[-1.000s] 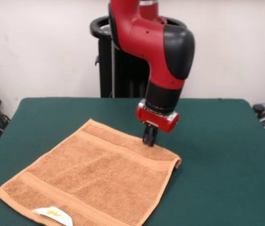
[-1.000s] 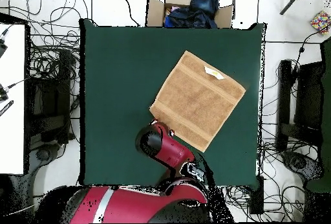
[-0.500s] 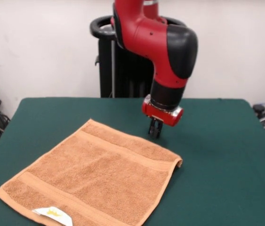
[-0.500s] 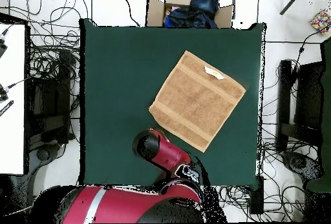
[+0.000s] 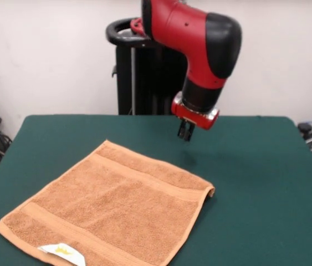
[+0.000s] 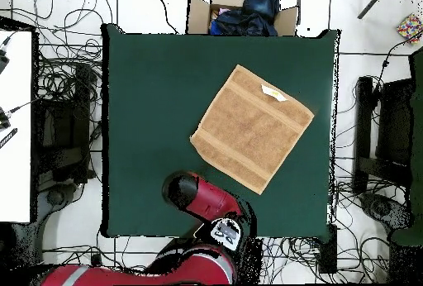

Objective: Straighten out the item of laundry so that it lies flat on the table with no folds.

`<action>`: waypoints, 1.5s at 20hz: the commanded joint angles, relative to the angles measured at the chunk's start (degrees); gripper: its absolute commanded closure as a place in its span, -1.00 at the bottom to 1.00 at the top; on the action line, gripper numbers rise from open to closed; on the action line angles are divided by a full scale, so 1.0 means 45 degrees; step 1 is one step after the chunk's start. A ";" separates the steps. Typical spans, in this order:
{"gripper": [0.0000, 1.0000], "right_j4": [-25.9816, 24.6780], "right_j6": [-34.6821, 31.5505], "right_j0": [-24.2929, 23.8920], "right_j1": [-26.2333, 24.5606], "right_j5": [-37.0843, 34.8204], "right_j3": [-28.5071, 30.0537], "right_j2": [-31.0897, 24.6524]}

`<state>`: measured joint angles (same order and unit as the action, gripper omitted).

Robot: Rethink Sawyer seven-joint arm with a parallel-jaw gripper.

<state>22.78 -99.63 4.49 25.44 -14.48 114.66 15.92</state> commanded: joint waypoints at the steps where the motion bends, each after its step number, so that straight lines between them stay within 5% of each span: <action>1: 1.00 0.0212 -0.2790 0.0500 0.0859 -0.1904 -0.1611 0.0558; 12: 1.00 0.0692 -0.3556 0.1560 0.1760 -0.2095 -0.1582 0.0328; 21: 1.00 0.1448 -0.6132 0.4078 0.0219 -0.3903 -0.4029 0.2163; 30: 1.00 0.2875 -0.7662 0.4595 -0.1116 -0.2242 -0.4288 0.1631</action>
<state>30.69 -112.71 23.57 27.22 -25.43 100.22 25.10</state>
